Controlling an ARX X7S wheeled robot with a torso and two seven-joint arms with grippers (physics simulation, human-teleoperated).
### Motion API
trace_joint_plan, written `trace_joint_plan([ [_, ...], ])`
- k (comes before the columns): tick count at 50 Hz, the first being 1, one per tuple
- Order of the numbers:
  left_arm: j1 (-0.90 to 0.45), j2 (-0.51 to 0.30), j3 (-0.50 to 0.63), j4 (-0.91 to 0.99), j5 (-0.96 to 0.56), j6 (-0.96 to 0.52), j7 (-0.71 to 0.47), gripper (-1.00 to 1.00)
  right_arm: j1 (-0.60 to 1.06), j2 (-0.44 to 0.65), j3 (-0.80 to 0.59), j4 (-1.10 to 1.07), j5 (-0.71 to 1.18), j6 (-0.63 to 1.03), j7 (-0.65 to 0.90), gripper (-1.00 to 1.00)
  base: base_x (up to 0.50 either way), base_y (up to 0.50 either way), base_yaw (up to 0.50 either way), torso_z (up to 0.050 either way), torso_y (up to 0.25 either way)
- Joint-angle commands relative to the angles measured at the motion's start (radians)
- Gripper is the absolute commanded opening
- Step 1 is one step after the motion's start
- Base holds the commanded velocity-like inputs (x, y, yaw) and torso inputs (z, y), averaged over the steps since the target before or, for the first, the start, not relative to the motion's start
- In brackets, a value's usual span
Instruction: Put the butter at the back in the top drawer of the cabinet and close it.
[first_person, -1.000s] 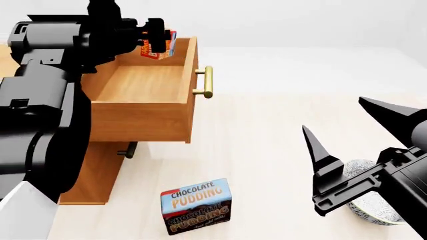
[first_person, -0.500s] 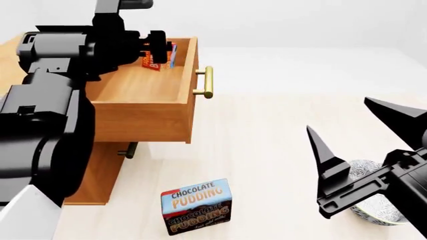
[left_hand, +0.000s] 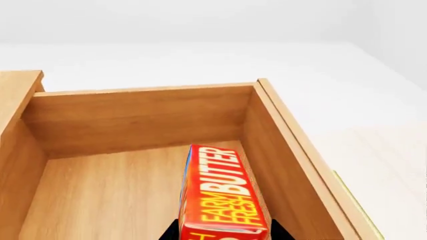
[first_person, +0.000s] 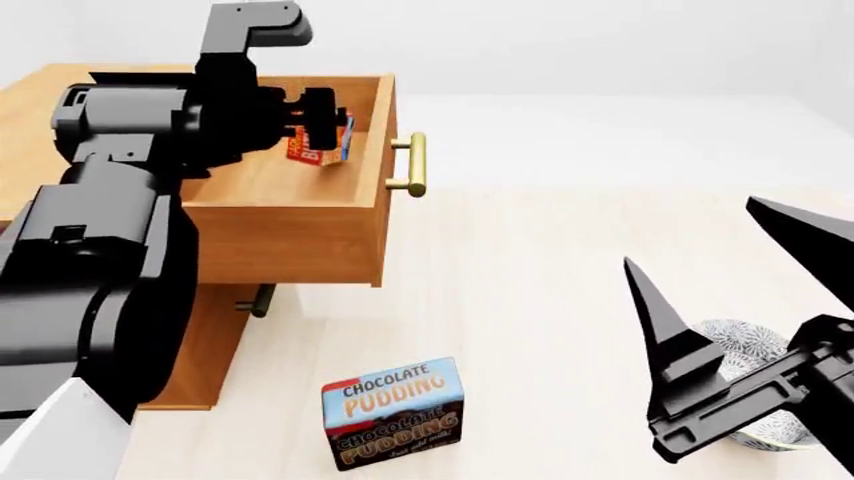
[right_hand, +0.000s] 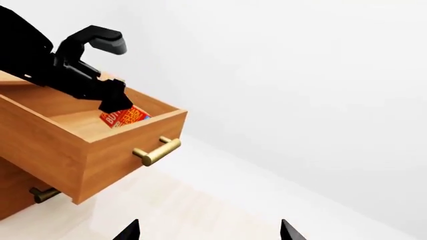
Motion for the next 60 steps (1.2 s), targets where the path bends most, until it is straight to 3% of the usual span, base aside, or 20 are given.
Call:
trace_joint_plan([
  [1, -0.013, 0.004, -0.007, 0.000, -0.027, -0.045, -0.022, -1.00, 0.115, -0.150, 0.132, -0.010, 0.151, 0.245, 0.032, 1.00, 0.00, 0.00, 0.00, 0.000, 0.000],
  [17, -0.019, 0.012, 0.052, 0.000, -0.027, -0.144, -0.019, -1.00, 0.163, -0.213, 0.186, -0.003, 0.223, 0.347, 0.062, 1.00, 0.00, 0.00, 0.00, 0.000, 0.000],
  [40, -0.020, 0.033, 0.197, 0.000, -0.028, -0.261, 0.095, -1.00, 0.211, -0.241, 0.176, 0.006, 0.258, 0.394, 0.088, 1.00, 0.00, 0.00, 0.00, 0.000, 0.000],
  [60, -0.025, 0.032, 0.198, 0.000, -0.035, -0.265, 0.103, -1.00, 0.226, -0.262, 0.181, 0.011, 0.273, 0.421, 0.095, 1.00, 0.00, 0.00, 0.00, 0.000, 0.000],
])
